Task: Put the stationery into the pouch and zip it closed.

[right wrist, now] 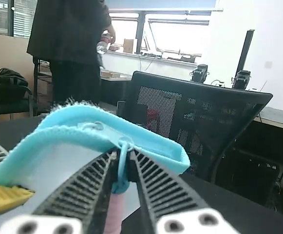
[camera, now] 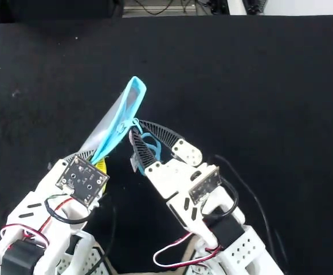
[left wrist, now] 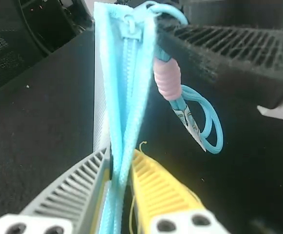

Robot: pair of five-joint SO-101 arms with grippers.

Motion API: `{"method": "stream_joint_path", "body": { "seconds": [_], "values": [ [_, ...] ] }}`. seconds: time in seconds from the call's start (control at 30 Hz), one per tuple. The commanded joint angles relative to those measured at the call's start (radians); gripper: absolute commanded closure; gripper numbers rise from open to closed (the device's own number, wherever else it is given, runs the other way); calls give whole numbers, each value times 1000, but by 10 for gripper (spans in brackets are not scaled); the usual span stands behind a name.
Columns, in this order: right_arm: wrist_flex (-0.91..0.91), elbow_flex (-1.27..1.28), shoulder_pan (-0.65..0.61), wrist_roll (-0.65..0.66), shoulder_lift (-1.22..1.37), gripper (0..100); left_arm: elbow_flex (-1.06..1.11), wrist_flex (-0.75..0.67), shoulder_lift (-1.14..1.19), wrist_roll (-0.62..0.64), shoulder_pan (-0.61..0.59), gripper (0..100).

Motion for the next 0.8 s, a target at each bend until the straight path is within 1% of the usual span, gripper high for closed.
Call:
{"method": "stream_joint_path", "body": {
  "seconds": [0.0, 0.23, 0.63, 0.77],
  "values": [
    [-21, -4, 12, -2, -22, 988, 42, 29, 5, 2, -8, 971],
    [-21, -22, 106, -6, -22, 988, 42, 29, 5, 2, -7, 971],
    [-25, -21, 115, 0, -21, 988, 41, 38, 5, 2, -5, 971],
    [-25, -25, 158, -6, -21, 988, 41, 38, 5, 2, -5, 971]
  ]
}}
